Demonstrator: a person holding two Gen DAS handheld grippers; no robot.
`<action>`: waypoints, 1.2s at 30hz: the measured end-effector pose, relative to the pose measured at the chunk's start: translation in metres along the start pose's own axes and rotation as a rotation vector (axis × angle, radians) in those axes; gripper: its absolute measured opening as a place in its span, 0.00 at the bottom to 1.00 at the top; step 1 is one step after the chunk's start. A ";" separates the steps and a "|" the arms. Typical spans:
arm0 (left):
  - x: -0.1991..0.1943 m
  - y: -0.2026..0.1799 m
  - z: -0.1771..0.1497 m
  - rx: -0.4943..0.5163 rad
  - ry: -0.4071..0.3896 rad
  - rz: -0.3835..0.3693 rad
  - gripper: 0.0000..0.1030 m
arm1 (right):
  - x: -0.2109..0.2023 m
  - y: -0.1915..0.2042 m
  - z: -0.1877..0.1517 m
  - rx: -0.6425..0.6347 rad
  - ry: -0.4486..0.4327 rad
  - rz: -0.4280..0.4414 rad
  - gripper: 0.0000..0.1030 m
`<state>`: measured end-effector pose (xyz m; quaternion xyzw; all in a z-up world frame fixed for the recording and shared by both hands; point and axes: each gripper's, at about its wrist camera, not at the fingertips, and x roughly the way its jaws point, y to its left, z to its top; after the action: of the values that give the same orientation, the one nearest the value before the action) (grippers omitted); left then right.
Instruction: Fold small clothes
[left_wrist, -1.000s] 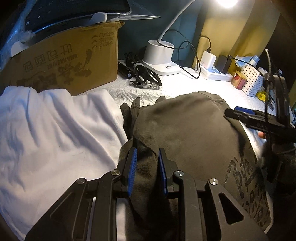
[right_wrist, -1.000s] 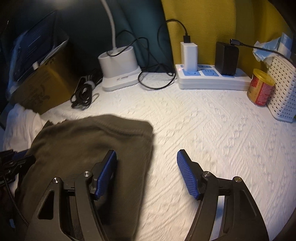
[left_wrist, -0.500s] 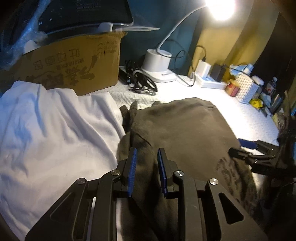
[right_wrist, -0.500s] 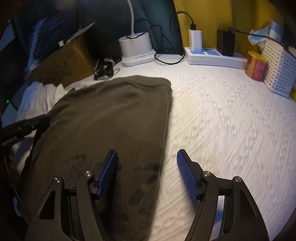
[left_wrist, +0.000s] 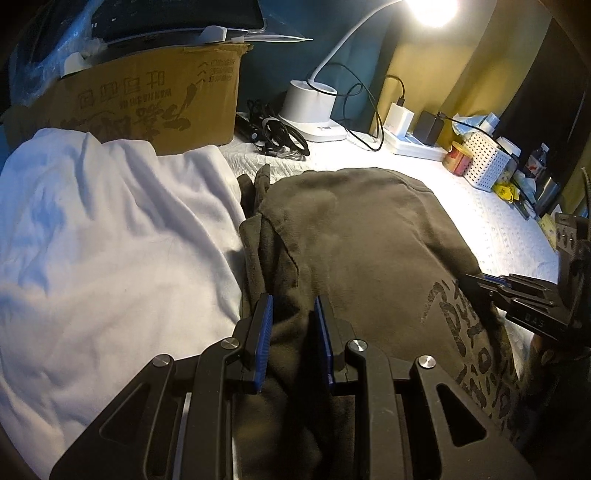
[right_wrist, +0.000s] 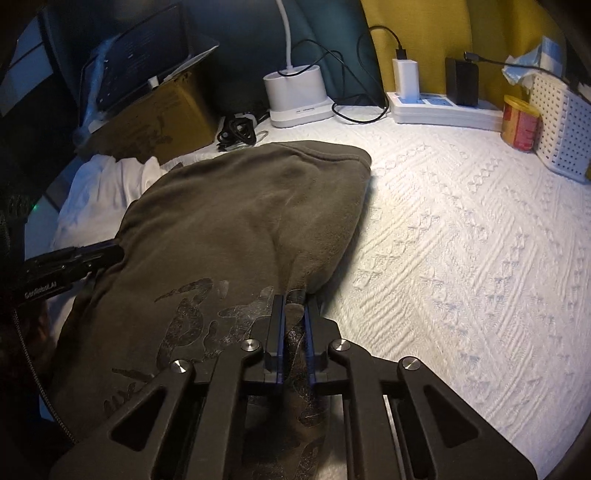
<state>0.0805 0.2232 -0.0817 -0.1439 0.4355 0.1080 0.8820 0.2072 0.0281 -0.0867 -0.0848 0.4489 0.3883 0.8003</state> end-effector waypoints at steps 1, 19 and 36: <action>0.000 0.000 0.000 0.001 0.000 0.000 0.22 | -0.001 0.000 0.000 0.000 0.001 -0.004 0.09; 0.007 -0.001 -0.004 0.015 0.010 -0.016 0.22 | -0.004 -0.002 -0.010 0.012 -0.008 -0.065 0.10; -0.017 -0.025 0.008 0.005 -0.042 0.058 0.62 | -0.027 -0.023 -0.003 0.027 -0.042 -0.076 0.66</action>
<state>0.0841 0.2010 -0.0595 -0.1265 0.4211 0.1355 0.8879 0.2131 -0.0033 -0.0724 -0.0829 0.4336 0.3532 0.8248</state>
